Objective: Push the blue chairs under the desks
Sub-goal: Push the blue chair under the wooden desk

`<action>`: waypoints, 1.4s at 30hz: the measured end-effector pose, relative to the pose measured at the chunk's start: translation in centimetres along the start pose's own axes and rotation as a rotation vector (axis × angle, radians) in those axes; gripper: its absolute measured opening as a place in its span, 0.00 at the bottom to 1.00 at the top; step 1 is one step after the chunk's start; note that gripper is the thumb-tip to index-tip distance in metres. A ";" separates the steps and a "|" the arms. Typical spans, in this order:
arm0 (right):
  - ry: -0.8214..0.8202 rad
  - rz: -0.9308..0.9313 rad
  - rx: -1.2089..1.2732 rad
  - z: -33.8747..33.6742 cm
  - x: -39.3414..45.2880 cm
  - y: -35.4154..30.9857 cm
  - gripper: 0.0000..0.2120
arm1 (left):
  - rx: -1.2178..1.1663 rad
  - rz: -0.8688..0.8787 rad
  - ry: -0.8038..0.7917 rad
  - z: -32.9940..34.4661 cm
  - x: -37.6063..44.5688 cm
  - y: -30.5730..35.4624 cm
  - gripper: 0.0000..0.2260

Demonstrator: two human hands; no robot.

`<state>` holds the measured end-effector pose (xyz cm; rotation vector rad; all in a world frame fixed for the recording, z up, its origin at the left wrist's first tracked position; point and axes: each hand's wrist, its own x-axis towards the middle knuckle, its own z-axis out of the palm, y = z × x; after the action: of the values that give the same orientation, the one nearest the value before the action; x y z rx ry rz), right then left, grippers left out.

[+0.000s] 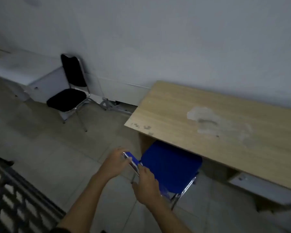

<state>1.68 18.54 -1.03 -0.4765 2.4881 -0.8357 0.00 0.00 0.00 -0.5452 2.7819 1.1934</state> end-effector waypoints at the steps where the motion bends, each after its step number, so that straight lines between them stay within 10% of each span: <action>1: -0.018 0.052 -0.052 0.2 0.4 -0.3 0.35 | 0.021 0.020 -0.014 0.1 1.1 -0.4 0.18; 15: 0.314 0.299 -0.154 0.6 -7.5 7.7 0.23 | 0.053 0.208 -0.256 5.9 -2.7 -2.2 0.16; 30: 0.470 0.658 0.381 2.0 -12.0 8.2 0.31 | -0.024 -0.161 -0.267 9.5 -8.2 0.8 0.57; 42: 0.628 0.587 0.547 0.5 -8.3 10.5 0.23 | -0.056 -0.114 -0.223 11.4 -3.9 2.2 0.39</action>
<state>7.04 30.00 -5.40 0.7745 2.5100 -1.4786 1.98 10.66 -5.62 -0.5310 2.5054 1.2284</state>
